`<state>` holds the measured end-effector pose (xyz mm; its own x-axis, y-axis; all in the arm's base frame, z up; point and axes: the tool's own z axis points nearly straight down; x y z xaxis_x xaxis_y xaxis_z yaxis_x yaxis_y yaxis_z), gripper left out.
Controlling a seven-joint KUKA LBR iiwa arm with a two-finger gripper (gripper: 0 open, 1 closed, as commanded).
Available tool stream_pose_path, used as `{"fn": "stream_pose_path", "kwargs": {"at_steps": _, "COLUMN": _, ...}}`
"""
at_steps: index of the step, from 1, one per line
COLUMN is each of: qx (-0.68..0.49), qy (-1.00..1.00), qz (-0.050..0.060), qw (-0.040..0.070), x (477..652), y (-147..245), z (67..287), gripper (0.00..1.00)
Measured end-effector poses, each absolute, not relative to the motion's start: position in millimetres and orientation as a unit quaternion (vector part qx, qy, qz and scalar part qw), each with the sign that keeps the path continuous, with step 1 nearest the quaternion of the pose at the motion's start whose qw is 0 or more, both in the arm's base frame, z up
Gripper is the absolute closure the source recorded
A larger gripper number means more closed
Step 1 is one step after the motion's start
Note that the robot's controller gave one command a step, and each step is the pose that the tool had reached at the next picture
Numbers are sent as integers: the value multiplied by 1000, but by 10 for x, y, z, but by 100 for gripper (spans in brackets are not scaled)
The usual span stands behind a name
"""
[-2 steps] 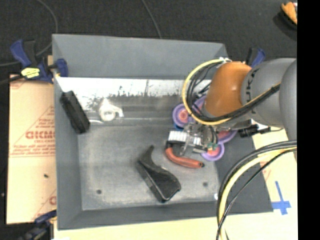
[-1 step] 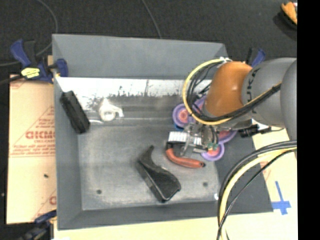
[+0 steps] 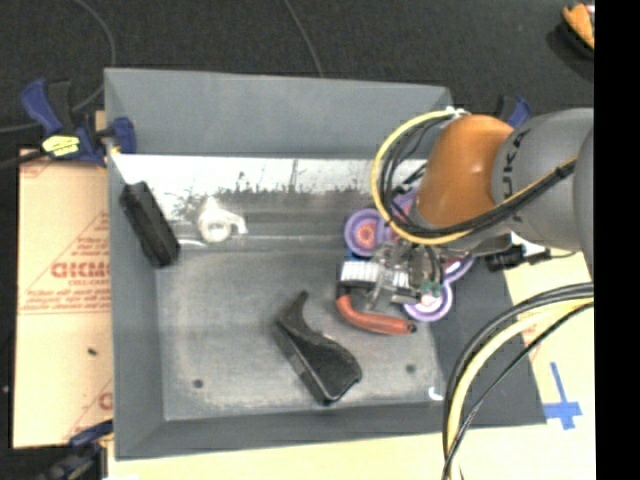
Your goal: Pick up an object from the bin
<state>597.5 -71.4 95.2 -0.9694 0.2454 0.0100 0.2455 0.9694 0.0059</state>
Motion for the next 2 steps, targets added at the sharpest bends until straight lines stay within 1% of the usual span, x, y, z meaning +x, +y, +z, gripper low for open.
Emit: {"fn": "stream_pose_path", "kwargs": {"at_steps": 2, "qx": -123, "qy": -992, "qz": -4, "qw": 1, "x": 5993, "y": -721, "z": 1398, "gripper": 100}}
